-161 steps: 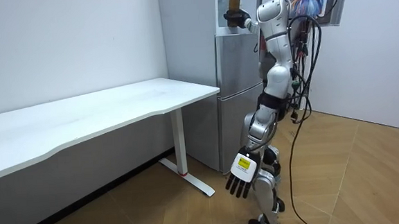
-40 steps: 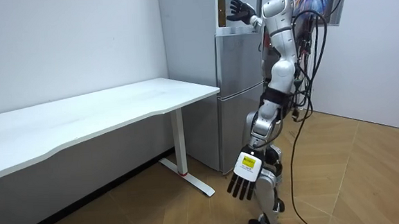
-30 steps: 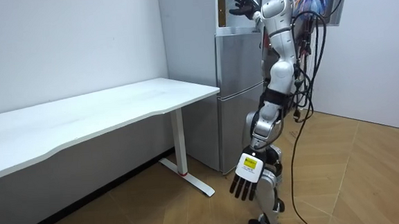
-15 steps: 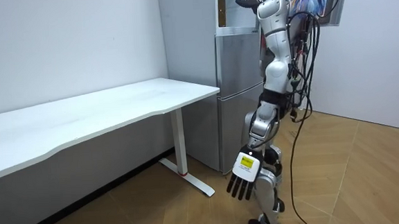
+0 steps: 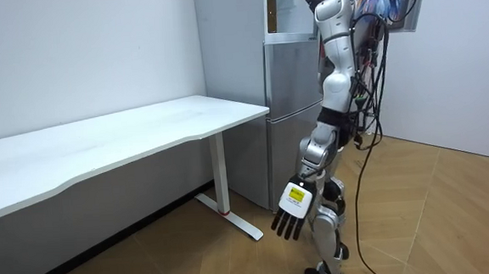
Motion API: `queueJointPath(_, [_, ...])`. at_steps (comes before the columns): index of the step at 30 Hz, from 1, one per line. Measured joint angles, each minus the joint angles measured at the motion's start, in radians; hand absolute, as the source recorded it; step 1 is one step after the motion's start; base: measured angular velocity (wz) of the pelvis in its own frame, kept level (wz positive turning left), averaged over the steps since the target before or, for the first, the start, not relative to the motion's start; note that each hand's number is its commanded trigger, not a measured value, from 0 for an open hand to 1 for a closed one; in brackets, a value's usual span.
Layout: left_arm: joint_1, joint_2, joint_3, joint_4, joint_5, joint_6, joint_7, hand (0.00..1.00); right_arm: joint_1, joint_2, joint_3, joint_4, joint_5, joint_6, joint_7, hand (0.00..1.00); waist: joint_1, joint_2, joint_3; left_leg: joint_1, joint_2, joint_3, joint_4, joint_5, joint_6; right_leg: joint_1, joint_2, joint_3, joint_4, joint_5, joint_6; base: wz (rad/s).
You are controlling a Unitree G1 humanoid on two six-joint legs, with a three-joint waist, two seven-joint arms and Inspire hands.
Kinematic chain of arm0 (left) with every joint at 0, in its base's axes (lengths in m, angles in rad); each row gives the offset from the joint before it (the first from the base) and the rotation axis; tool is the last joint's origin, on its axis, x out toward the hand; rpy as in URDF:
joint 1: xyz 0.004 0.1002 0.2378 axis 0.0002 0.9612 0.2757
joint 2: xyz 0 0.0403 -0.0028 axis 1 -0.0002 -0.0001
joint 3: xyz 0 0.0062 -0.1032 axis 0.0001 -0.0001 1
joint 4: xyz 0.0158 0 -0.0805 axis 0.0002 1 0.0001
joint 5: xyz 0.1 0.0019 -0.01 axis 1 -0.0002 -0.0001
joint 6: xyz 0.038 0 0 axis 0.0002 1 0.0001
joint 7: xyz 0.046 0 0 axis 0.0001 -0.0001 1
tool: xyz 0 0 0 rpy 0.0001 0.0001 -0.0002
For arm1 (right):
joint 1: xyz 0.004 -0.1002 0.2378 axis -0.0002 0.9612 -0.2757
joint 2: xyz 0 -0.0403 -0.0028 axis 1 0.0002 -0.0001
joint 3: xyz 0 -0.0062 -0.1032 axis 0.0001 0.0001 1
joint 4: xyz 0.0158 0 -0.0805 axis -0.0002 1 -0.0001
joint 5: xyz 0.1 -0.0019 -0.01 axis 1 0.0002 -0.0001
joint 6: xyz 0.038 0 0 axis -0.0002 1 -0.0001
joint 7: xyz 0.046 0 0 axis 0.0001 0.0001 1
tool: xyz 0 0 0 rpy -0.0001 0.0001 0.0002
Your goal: Put the bottle in the upper fridge
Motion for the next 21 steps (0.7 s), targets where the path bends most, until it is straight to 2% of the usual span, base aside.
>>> queueJointPath(6, [0.004,-0.017,-0.001,0.002,0.002,-0.001,-0.006,0.0,0.038,0.004,-0.001,0.0,0.029,-0.001,0.11,0.0,-0.002,0.0,0.0006,-0.006,-0.004,0.0,0.006,-0.005,0.003,-0.013,-0.006,-0.001,0.017,-0.003,0.002,-0.01])
queueJointPath(9, [0.012,-0.021,-0.001,0.005,0.002,-0.011,-0.006,0.0,0.076,0.037,-0.017,-0.003,-0.001,-0.001,0.122,0.0,-0.002,0.004,0.0007,-0.01,-0.003,0.0,0.013,-0.012,0.004,-0.014,-0.005,0.0,0.018,-0.003,0.002,0.0])
queueJointPath(12, [0.021,-0.026,-0.001,0.004,0.021,-0.012,-0.005,0.0,0.113,0.079,-0.046,-0.002,-0.055,-0.003,0.096,0.0,-0.007,0.014,0.0001,-0.012,-0.003,0.002,0.017,-0.015,0.006,-0.017,-0.006,0.001,0.019,-0.004,0.004,0.0])
queueJointPath(15, [0.022,-0.026,-0.001,0.0,0.02,-0.012,0.012,0.0,0.159,0.115,-0.054,0.014,-0.057,-0.009,0.028,0.0,-0.009,0.023,0.0001,-0.017,-0.004,0.003,0.017,-0.016,0.008,-0.025,-0.005,0.007,0.031,-0.006,0.006,-0.03])
queueJointPath(19, [0.009,-0.027,-0.002,-0.003,0.02,-0.017,0.051,0.0,0.181,0.17,-0.058,0.051,-0.088,-0.023,-0.081,0.0,-0.034,0.041,0.0038,-0.026,-0.005,0.014,0.016,-0.017,0.008,-0.034,-0.004,0.024,0.037,-0.008,0.007,-0.06])
queueJointPath(21, [0.005,-0.027,-0.007,-0.004,0.019,-0.017,0.057,0.0,0.189,0.185,-0.064,0.08,-0.087,-0.023,-0.13,0.0,-0.045,0.047,0.0074,-0.025,-0.005,0.021,0.013,-0.017,0.008,-0.035,-0.004,0.026,0.037,-0.008,0.008,-0.08])
